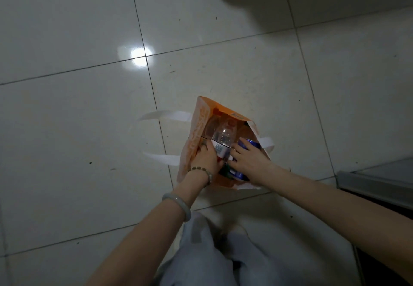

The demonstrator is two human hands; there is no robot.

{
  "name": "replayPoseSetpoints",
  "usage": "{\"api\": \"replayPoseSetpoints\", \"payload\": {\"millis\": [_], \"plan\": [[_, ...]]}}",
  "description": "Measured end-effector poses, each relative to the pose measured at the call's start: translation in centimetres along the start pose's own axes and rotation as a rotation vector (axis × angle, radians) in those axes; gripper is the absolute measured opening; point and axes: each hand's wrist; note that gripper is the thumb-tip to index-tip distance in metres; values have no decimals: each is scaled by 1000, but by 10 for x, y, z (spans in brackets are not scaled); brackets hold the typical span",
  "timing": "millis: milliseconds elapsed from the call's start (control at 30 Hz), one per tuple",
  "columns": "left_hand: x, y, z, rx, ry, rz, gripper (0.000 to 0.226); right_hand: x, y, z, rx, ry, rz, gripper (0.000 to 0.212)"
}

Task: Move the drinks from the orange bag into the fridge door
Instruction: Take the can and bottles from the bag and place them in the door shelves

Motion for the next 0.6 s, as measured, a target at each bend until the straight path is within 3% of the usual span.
{"api": "replayPoseSetpoints", "payload": {"millis": [300, 400, 533, 600], "plan": [[12, 6, 8, 6, -32, 93, 57, 17, 5, -11, 10, 220, 129, 69], [26, 2, -11, -78, 86, 129, 47, 27, 9, -25, -15, 302, 305, 74], [66, 21, -66, -151, 154, -144, 39, 71, 13, -76, -107, 394, 512, 78], [96, 40, -104, -236, 116, -122, 54, 103, 13, -115, -166, 406, 653, 73]]}}
Point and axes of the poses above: each hand's wrist, its own z-axis towards the middle knuckle, its own x-axis out of the back of the hand, y = z × x, and after that the axes turned 10 degrees about -x, right-handed
